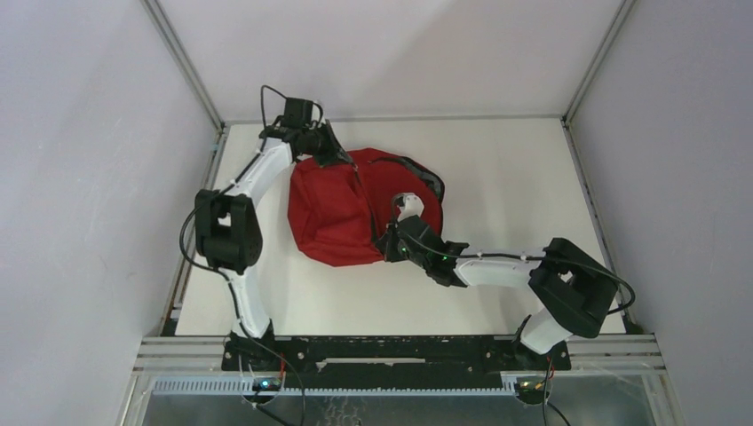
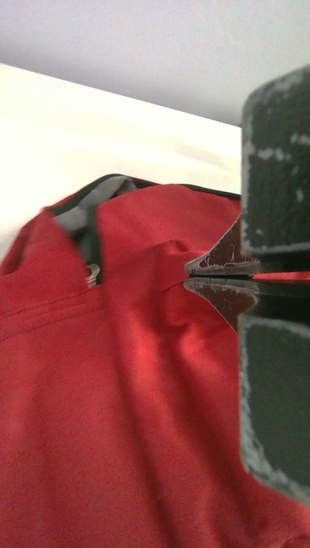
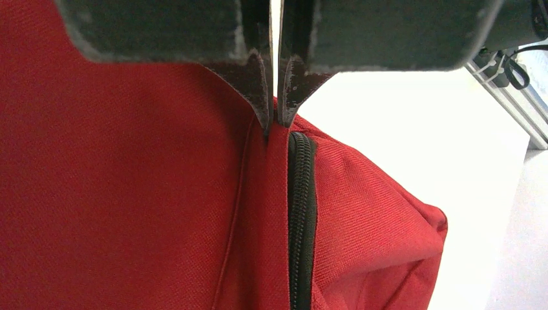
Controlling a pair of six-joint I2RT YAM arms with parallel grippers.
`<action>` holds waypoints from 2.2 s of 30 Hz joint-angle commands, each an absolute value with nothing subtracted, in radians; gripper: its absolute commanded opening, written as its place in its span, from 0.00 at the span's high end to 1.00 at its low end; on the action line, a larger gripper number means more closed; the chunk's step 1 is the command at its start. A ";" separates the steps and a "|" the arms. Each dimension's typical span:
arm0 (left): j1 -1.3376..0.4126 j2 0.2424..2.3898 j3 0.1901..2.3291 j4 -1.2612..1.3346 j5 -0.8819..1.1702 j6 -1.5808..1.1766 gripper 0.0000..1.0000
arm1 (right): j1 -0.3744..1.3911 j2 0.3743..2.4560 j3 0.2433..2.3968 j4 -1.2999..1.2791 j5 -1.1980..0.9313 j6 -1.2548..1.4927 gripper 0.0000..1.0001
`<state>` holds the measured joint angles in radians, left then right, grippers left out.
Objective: Pack the student bag
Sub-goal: Zip the student bag at the center of the board, then adjust the student bag at the center of the board.
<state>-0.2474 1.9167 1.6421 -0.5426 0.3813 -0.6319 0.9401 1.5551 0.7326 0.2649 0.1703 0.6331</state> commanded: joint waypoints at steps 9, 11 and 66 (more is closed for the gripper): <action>-0.166 2.228 2.099 -0.585 0.334 -0.635 1.00 | 0.989 1.457 0.724 0.122 0.119 0.631 1.00; -0.166 2.272 2.163 -0.606 0.348 -0.638 1.00 | 0.996 1.440 0.726 0.113 0.120 0.631 1.00; -0.547 1.742 1.475 -0.579 -0.058 -0.466 1.00 | 0.258 1.649 0.924 -0.086 -0.355 0.611 1.00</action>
<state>-0.5816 1.8404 1.4162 -0.5789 0.0147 -0.4934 0.2058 1.8332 1.0462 -0.0753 -0.4061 0.5827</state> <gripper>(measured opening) 0.012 0.019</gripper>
